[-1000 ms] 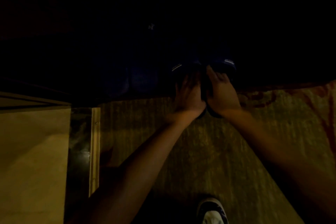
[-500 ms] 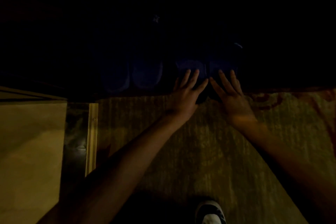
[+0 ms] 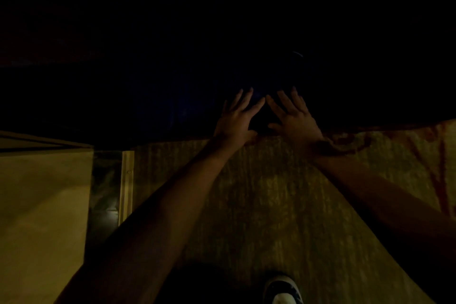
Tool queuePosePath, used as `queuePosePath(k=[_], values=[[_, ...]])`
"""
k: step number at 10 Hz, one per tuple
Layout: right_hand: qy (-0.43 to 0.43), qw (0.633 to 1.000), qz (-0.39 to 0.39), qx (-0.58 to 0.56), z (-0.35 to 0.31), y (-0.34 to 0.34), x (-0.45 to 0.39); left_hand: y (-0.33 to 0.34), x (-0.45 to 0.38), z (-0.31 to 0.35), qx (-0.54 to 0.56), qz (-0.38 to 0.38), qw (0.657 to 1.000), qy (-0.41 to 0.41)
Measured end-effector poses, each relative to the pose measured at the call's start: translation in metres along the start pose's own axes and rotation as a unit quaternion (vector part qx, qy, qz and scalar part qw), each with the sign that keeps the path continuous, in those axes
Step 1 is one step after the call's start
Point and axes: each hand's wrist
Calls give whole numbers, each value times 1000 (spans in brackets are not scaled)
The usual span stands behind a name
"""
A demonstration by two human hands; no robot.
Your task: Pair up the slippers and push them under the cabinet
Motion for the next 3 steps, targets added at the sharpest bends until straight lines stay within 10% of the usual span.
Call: queuePosePath(k=[3], values=[[21,955,-123,-270,-46,-137,99,-94,92,91,361,-5,923,-134]])
Point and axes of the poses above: each hand's wrist, its own x-axis away from the middle knuckle, its own y-axis out of the palm, z = x × y, and after that the axes turned 8 degrees about x, right-handed
